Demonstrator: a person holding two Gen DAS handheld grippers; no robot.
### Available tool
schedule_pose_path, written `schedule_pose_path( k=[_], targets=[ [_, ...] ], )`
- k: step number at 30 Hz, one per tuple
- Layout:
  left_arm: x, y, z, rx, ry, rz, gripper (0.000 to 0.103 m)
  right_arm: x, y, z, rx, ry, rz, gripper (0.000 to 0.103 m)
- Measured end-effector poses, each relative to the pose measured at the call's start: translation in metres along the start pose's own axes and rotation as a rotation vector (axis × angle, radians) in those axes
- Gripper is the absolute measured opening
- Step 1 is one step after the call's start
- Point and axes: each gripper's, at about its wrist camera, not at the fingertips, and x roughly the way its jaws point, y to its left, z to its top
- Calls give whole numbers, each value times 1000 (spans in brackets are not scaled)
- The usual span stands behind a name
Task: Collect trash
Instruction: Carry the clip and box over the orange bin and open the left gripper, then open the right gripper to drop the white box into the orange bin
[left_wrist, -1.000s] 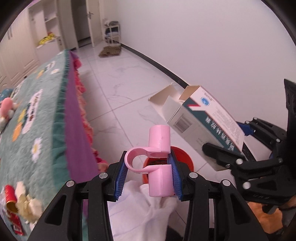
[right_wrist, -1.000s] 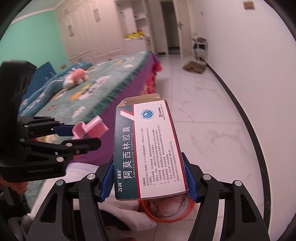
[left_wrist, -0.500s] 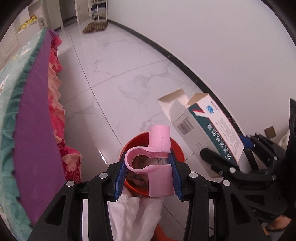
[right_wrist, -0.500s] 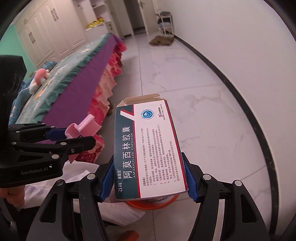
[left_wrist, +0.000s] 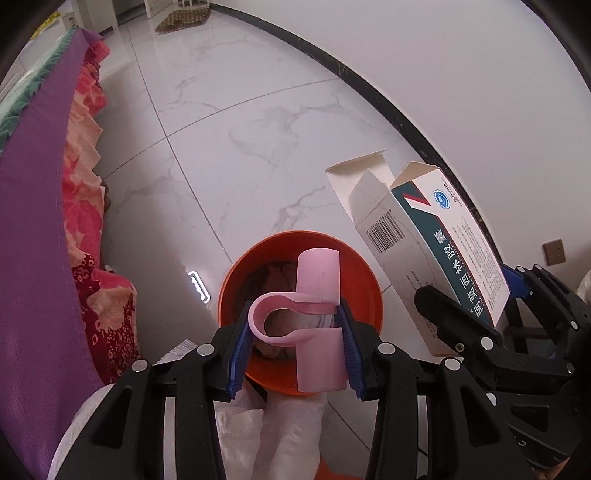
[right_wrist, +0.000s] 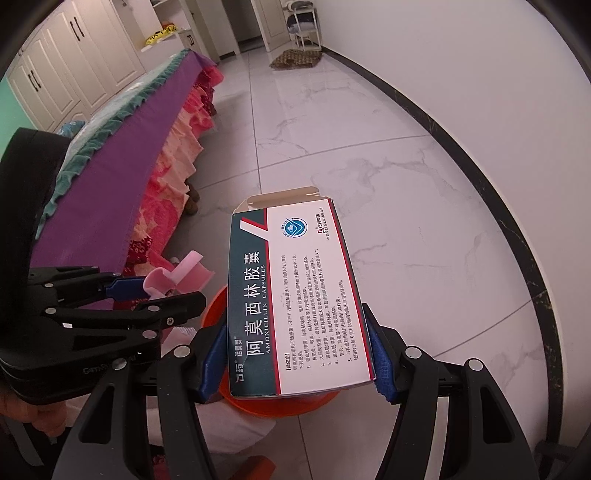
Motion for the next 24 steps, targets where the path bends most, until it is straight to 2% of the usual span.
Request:
schedule_pose_path(
  k=[4, 5, 6, 8, 10, 15, 17, 20, 24],
  targets=[
    [4, -6, 2, 25, 9, -5, 45, 1, -5, -2, 9, 8, -7, 64],
    [6, -5, 3, 28, 10, -6, 49, 1, -6, -3, 11, 8, -11, 64],
    [7, -5, 3, 31, 7, -4, 56, 2, -7, -3, 13, 8, -13, 64],
    [5, -5, 4, 35, -2, 28, 64, 3, -10, -3, 22, 10, -12, 64],
    [5, -3, 4, 34, -2, 17, 64, 4, -11, -4, 23, 12, -13, 64],
    [5, 2, 5, 23, -5, 41, 69, 7, -7, -2, 25, 16, 0, 64],
    [-4, 9, 5, 1, -34, 80, 69, 10, -5, -2, 25, 22, 11, 64],
    [-22, 24, 8, -40, -66, 128, 69, 24, 3, 0, 11, 49, 27, 64],
    [-33, 42, 8, -93, -82, 131, 69, 49, 20, 3, -26, 89, 30, 66]
  ],
)
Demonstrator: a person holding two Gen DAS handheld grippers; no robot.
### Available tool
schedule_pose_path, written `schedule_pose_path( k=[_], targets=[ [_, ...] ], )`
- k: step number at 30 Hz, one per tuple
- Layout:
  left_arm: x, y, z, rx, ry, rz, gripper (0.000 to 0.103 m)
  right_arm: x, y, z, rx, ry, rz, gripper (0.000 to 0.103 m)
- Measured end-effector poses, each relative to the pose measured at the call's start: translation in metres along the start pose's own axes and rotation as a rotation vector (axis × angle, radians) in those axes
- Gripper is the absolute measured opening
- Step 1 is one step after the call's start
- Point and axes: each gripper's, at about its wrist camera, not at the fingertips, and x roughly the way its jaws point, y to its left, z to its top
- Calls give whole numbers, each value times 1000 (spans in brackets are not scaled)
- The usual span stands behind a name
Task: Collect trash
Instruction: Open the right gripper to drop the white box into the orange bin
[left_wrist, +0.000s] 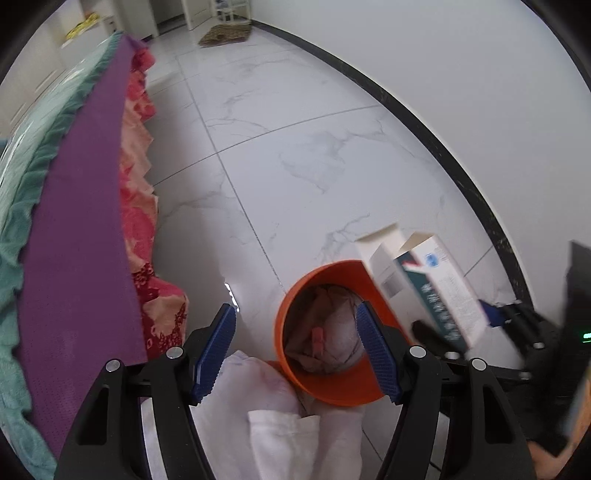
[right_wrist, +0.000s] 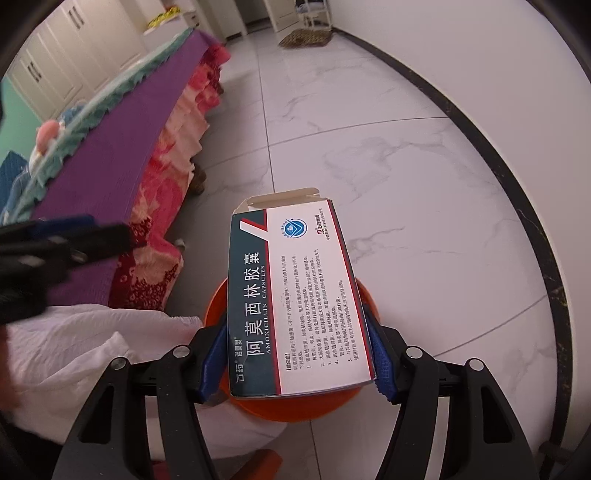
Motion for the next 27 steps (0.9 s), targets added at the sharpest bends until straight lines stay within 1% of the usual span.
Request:
schedule_pose_path(
  k=[3, 8, 15, 19, 22, 24, 27],
  targets=[
    [1, 7, -1, -38, 10, -9, 69, 17, 8, 2, -26, 24, -32, 70],
    [1, 9, -2, -59, 11, -20, 69, 36, 10, 3, -32, 48, -38, 70],
    [0, 12, -3, -60, 14, -22, 69, 27, 14, 5, -29, 25, -33, 70],
    [-6, 11, -6, -52, 0, -23, 69, 8, 17, 6, -35, -7, -32, 70],
    [-17, 11, -7, -51, -33, -31, 69, -15, 22, 8, -41, -48, -20, 70],
    [-28, 11, -8, -49, -55, -36, 69, -32, 28, 9, -50, -75, -13, 70],
    [-57, 17, -11, -80, -114, -60, 69, -61, 41, 11, -70, -125, 14, 70]
  ],
)
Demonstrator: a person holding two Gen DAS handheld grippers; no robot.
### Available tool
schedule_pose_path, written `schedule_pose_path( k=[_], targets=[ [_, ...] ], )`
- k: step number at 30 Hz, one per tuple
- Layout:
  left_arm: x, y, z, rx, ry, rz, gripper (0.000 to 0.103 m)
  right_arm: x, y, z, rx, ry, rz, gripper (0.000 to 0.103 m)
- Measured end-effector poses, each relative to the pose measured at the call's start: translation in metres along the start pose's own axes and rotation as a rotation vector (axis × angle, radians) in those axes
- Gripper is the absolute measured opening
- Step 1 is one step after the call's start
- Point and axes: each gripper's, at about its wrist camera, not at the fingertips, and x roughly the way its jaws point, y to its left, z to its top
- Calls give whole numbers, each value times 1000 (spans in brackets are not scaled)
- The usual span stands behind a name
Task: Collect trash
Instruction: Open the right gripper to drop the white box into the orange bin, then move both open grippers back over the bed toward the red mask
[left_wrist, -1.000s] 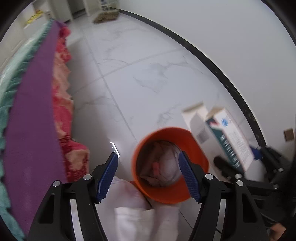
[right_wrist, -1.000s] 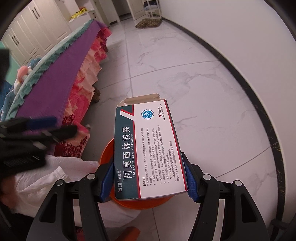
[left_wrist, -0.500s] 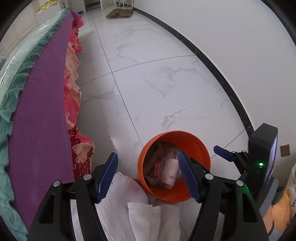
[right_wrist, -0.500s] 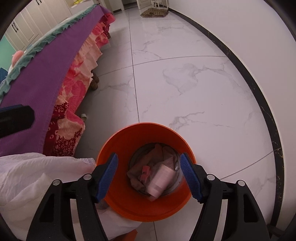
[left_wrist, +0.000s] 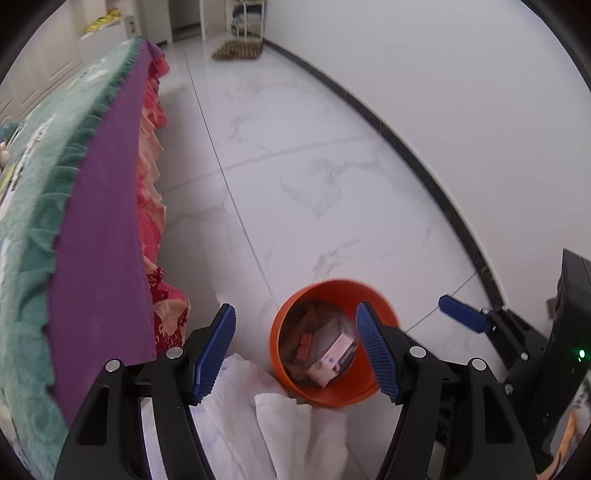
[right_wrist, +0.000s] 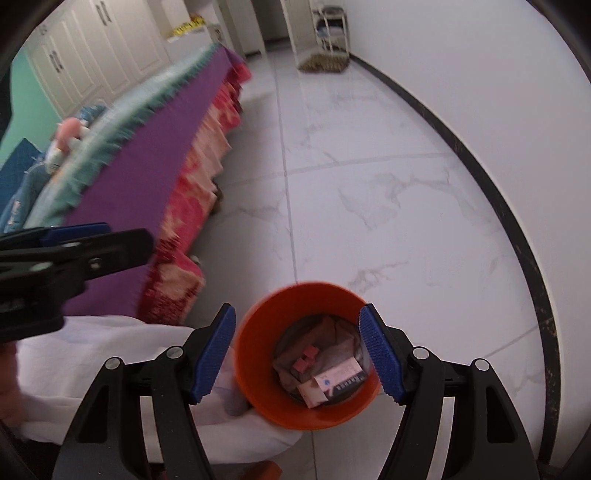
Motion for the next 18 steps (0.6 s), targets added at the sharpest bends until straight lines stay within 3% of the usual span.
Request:
schedule_pose_path(
  k=[5, 6, 8, 18],
  targets=[
    [-56, 14, -7, -47, -109, -6, 70, -49, 31, 12, -63, -97, 33, 73],
    [-66, 17, -10, -51, -126, 1, 76, -59, 38, 14, -74, -116, 46, 74],
    [-91, 29, -22, -69, -179, 36, 82, -80, 56, 17, -108, -155, 83, 74],
    [-175, 85, -76, -208, -302, 173, 82, -147, 152, 12, -269, -257, 248, 75]
  ],
)
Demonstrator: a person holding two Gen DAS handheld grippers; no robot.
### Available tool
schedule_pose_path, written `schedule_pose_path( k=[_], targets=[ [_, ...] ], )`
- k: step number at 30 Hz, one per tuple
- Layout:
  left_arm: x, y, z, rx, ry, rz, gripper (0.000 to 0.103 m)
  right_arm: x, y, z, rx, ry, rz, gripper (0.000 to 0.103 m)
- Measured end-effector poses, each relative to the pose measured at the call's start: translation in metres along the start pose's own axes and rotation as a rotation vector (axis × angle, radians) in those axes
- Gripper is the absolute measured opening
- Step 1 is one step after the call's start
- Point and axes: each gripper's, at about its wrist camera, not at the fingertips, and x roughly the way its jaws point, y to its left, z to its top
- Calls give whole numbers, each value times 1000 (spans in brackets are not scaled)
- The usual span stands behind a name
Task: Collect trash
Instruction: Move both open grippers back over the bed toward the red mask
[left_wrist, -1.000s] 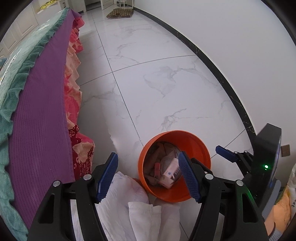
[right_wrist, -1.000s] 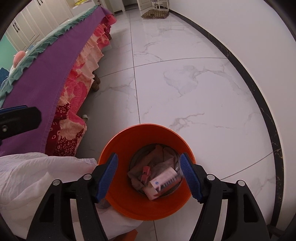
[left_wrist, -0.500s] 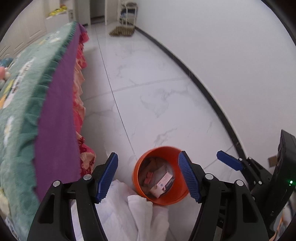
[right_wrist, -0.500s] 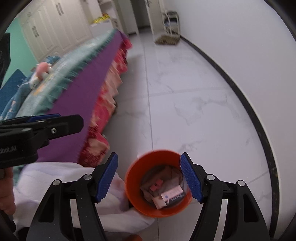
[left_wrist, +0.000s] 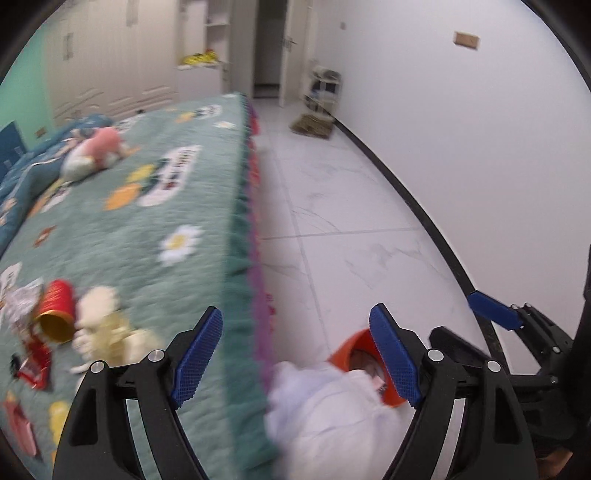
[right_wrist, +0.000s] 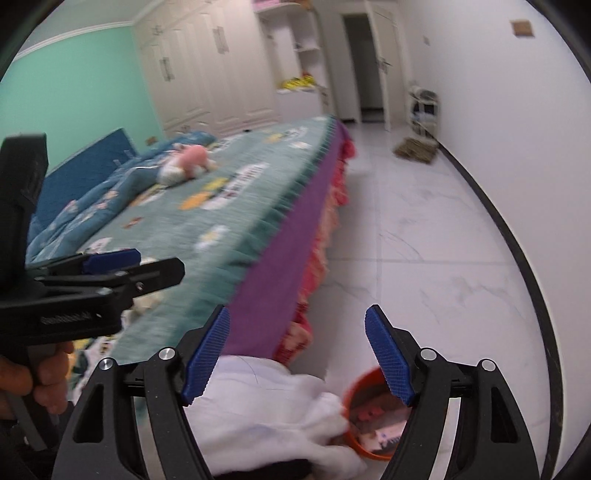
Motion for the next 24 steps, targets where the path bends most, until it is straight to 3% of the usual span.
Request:
schedule_pose_path(
  k=[14, 24],
  targets=[
    [-83, 102, -56, -175, -55, 176, 85, -8, 147, 11, -222, -3, 236, 75],
    [-120, 159, -91, -291, -69, 255, 85, 1, 225, 9, -341, 37, 339, 75]
  ],
)
